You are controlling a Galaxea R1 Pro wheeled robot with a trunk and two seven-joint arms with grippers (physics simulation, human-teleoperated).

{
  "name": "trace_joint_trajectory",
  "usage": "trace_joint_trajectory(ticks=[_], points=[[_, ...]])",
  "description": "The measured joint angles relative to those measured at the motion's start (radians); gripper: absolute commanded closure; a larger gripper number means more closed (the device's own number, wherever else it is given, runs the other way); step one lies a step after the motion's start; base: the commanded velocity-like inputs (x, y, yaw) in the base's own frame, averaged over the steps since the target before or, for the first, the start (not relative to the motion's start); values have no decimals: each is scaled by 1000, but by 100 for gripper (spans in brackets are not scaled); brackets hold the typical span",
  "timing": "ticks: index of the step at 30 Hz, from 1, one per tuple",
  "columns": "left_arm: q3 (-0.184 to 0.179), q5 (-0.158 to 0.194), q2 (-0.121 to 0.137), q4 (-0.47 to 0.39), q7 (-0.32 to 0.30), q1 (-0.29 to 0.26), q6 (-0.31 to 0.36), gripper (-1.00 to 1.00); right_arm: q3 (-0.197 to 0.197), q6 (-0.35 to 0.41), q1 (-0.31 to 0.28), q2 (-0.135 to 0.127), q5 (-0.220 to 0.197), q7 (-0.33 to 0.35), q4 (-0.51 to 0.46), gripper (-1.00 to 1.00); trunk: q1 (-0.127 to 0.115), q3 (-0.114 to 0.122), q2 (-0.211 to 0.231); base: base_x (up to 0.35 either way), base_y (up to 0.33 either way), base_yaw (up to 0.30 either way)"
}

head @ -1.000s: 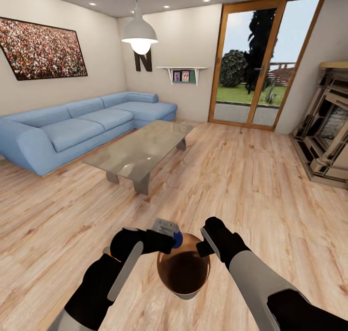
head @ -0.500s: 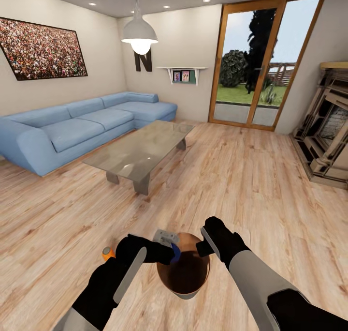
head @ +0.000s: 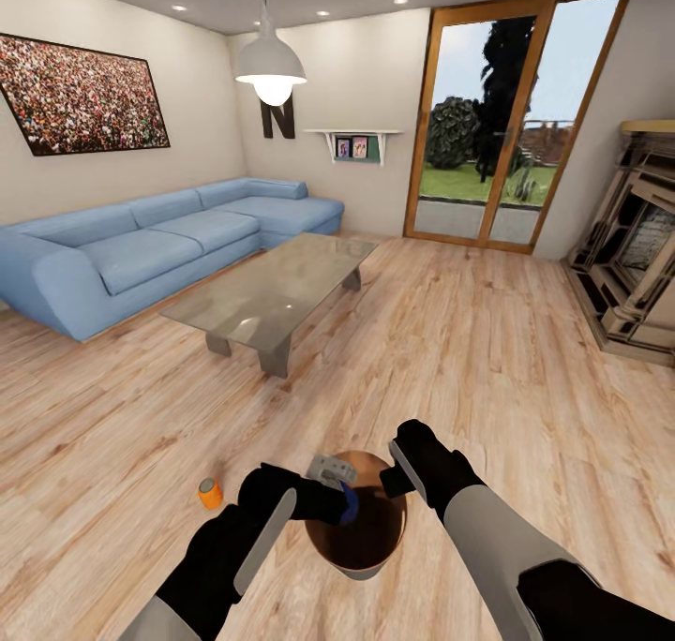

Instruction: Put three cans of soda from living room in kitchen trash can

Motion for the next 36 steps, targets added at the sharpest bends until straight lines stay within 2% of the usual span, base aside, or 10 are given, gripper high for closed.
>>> trace_joint_trajectory(ticks=[10, 11, 24, 36], points=[[-5, 0, -12, 11, 2, 0, -20, 100, 0, 0, 0, 1, 1, 0, 0, 100, 0, 0, 0, 0, 0, 0], [-6, -1, -13, 11, 3, 0, -21, -100, 0, 0, 0, 1, 0, 0, 0, 100, 0, 0, 0, 0, 0, 0], [-7, 0, -20, 60, 6, -2, -56, -100, 2, 0, 1, 2, 3, 0, 2, 100, 0, 0, 0, 0, 0, 0], [-7, 5, -16, 42, 1, -2, -55, -100, 2, 0, 1, -1, 4, 0, 5, 100, 0, 0, 0, 0, 0, 0]])
